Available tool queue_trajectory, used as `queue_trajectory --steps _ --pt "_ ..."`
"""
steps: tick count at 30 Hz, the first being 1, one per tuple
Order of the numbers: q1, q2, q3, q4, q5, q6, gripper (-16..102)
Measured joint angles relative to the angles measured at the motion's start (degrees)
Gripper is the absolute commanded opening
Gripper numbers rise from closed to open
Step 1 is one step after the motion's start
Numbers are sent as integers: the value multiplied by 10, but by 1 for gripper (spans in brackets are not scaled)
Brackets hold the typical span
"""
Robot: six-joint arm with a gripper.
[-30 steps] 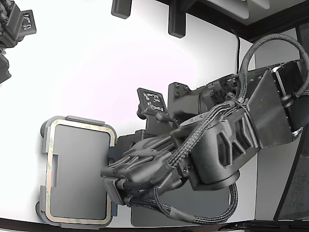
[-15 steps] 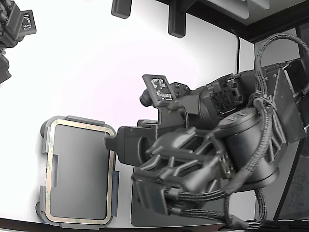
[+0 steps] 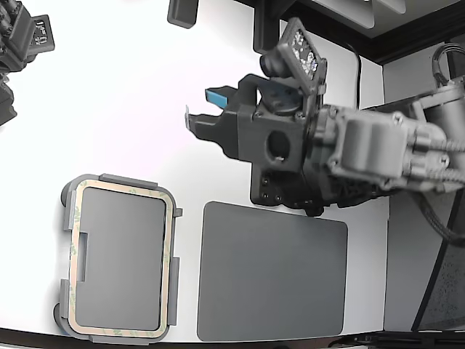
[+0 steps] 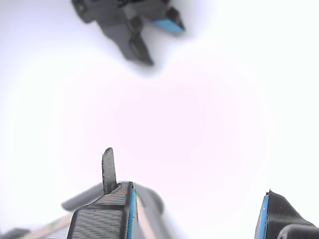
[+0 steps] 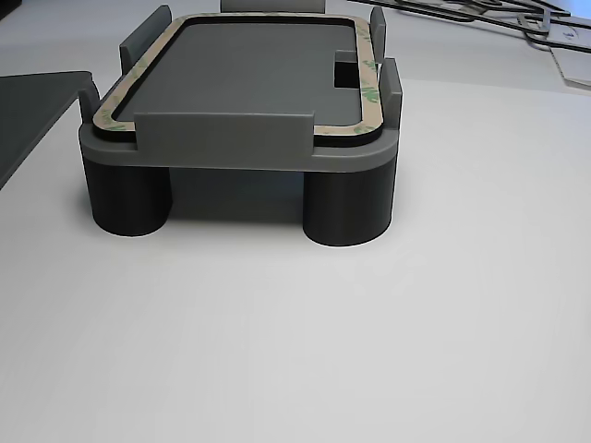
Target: Move top rectangular frame to the holder.
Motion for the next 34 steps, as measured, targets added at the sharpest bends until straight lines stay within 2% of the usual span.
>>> queue_trajectory --steps 6,10,14,19,22,26,34 --pt "-103 176 185 -89 -105 -219 100" --pt "-147 287 312 -140 -151 -311 100" --pt "-155 387 428 -177 -157 -348 100" --pt "-166 485 532 -148 -186 -357 100" --pt "-176 496 544 -153 -200 -360 100" --pt "-176 496 544 -154 -179 -350 100" --pt "-176 496 544 -154 -179 -350 100"
